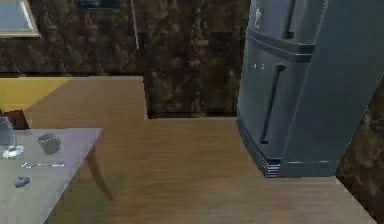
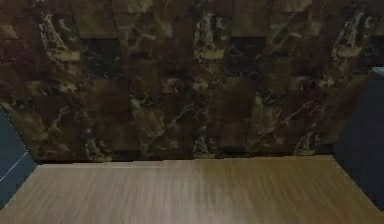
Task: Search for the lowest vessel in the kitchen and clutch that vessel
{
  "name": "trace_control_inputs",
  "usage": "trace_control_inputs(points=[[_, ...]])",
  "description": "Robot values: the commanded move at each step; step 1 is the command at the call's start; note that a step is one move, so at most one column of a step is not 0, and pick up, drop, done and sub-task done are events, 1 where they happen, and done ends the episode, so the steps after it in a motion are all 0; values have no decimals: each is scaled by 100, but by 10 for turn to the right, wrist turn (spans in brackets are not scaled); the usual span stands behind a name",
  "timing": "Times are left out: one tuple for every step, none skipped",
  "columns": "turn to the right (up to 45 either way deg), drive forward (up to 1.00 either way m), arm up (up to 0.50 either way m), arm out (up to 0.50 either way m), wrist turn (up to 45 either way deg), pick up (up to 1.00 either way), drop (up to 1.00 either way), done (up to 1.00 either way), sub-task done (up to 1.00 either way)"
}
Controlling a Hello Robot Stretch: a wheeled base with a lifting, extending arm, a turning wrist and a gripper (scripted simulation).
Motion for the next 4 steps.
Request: trace_control_inputs(points=[[0,25,0,0,0,0,0,0,0],[-450,0,0,0,0,0,0,0,0],[-450,0,0,0,0,0,0,0,0],[-420,0,0,0,0,0,0,0,0]])
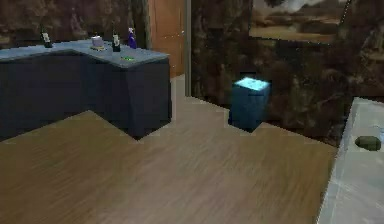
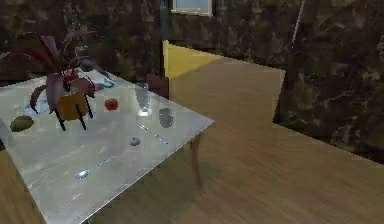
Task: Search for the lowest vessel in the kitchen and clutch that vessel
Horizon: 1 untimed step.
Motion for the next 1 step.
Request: trace_control_inputs(points=[[450,0,0,0,0,0,0,0,0]])
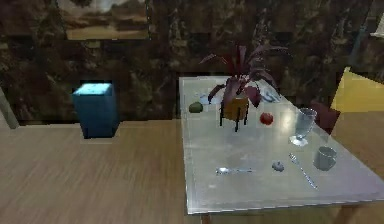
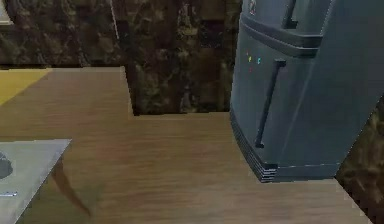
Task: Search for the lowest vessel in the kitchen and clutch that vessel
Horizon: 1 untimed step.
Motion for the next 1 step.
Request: trace_control_inputs(points=[[450,0,0,0,0,0,0,0,0]])
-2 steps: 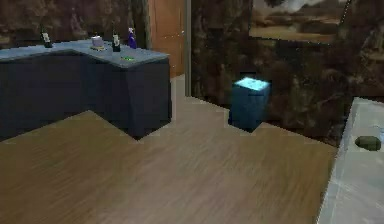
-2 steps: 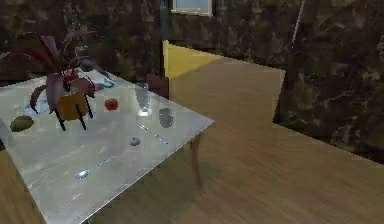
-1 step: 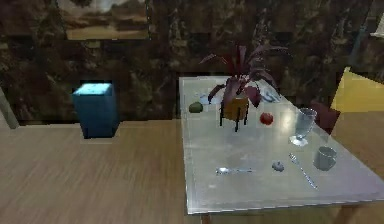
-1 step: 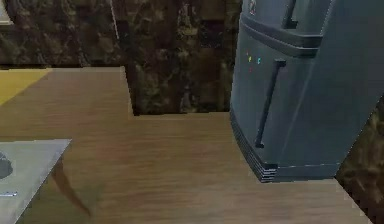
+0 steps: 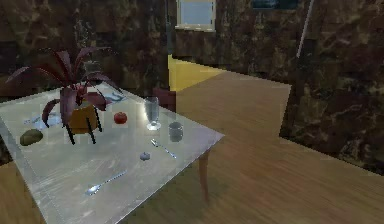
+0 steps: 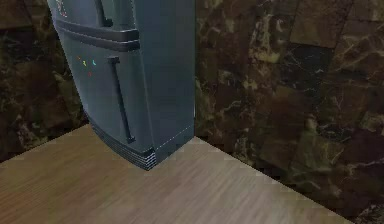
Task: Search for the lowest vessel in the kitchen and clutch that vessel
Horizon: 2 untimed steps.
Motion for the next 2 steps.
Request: trace_control_inputs(points=[[90,0,0,0,0,0,0,0,0],[0,55,0,0,0,0,0,0,0]])
